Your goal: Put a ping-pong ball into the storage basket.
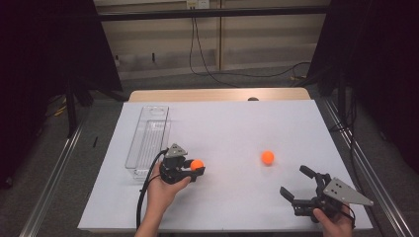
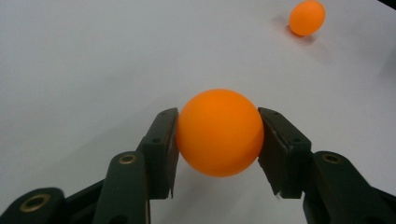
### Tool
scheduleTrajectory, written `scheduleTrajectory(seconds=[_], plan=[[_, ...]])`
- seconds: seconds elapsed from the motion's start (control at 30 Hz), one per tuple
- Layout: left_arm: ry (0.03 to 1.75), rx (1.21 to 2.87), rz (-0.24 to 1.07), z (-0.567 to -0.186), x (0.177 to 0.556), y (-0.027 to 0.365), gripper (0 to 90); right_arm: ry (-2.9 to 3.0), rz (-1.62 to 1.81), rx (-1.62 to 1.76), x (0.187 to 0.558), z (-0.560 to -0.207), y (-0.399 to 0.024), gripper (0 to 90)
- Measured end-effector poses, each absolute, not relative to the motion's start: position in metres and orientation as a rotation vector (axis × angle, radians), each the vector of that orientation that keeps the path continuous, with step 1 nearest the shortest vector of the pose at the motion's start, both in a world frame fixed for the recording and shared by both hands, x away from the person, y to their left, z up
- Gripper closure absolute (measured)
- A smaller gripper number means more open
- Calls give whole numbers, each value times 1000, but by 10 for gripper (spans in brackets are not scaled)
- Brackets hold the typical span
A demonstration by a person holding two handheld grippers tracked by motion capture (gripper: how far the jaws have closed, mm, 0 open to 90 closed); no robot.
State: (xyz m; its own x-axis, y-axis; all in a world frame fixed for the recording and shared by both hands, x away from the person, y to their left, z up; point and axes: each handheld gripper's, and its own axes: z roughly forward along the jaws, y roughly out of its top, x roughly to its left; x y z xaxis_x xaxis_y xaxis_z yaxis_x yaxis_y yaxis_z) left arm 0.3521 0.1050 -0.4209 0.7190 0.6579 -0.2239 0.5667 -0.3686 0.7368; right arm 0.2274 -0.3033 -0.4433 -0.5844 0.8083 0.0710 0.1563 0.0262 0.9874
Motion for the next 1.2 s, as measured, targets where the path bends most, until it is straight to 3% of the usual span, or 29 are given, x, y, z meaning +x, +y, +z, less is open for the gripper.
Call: scheduleTrajectory(seconds=[1.2], plan=[[948,2062,139,-408,359,108,509,1773,1606,997,230,-444,-304,17]])
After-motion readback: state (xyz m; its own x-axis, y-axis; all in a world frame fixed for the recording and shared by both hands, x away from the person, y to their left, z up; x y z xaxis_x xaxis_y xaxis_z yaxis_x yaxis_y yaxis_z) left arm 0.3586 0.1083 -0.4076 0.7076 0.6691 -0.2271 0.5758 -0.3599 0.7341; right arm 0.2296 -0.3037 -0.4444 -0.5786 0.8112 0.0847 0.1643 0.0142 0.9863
